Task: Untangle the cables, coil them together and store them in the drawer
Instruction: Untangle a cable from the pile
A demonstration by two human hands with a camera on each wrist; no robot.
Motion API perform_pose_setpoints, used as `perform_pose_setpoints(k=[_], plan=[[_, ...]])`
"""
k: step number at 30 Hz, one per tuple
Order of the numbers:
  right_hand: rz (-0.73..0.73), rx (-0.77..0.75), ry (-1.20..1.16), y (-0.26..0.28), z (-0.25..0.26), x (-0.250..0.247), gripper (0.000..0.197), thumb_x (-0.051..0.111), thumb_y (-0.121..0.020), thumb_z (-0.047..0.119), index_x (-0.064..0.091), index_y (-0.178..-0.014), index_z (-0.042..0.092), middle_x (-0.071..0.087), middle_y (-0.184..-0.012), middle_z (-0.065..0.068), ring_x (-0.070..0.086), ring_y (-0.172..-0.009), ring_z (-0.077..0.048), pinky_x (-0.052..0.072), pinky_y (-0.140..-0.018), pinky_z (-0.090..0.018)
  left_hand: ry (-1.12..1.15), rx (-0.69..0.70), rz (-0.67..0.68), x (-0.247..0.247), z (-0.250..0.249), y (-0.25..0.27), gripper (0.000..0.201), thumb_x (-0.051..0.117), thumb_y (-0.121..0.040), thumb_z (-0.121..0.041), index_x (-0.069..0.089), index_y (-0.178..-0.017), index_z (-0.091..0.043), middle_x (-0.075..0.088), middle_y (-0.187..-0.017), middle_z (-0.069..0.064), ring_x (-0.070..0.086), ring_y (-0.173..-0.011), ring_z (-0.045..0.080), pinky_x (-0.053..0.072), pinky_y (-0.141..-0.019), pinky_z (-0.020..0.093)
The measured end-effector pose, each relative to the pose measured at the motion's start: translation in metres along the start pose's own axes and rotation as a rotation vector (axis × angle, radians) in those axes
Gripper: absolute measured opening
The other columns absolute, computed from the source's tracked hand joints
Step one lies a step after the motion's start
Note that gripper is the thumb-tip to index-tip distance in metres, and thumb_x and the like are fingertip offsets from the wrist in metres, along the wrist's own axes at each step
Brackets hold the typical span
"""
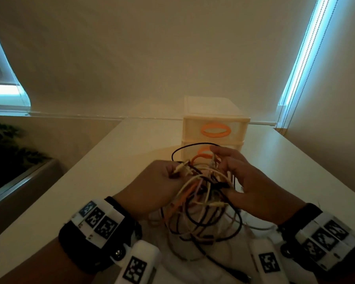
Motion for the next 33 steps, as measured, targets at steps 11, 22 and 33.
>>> perform_pose_setpoints(k=[11, 22, 33], plan=[[0.000, -0.120, 0.012, 0.000, 0.011, 0.017, 0.073, 0.086, -0.076, 0.038, 0.047, -0.137, 0.031, 0.026, -0.157, 0.017, 0.015, -0.149, 0.003, 0.025, -0.109, -0.003, 0.518, -0.212, -0.085, -0.010, -0.012, 0.003, 0.028, 0.051, -0.103, -0.014, 0.071, -0.087, -0.001, 0.071, -0.070, 0.009, 0.066, -0.054, 0.012, 0.051, -0.051, 0.019], [-0.046, -0.045, 0.034, -0.002, 0.004, 0.005, 0.020, 0.079, -0.083, 0.009, 0.074, -0.098, 0.021, 0.050, -0.133, 0.011, 0.048, -0.131, -0.006, 0.045, -0.103, -0.023, 0.110, -0.030, -0.365, -0.047, -0.004, 0.001, 0.030, 0.059, -0.100, -0.029, 0.070, -0.077, -0.012, 0.036, -0.057, 0.004, 0.030, -0.052, 0.016, 0.029, -0.049, 0.026], [-0.441, 0.109, -0.157, -0.004, -0.008, -0.007, 0.030, 0.050, -0.102, 0.020, 0.072, -0.081, 0.021, 0.063, -0.109, 0.001, 0.061, -0.104, -0.010, 0.049, -0.088, -0.019, 0.214, 0.116, -0.835, -0.092, -0.005, 0.007, 0.051, 0.054, -0.099, -0.048, 0.064, -0.056, -0.022, 0.042, -0.047, -0.002, 0.033, -0.047, 0.017, 0.024, -0.047, 0.024]])
Point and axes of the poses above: each hand's wrist, its own y-axis away from the middle knuckle, its own x-axis out of the palm, z = x × y, the point moved 3 cm from there along -y, towards the middle knuckle
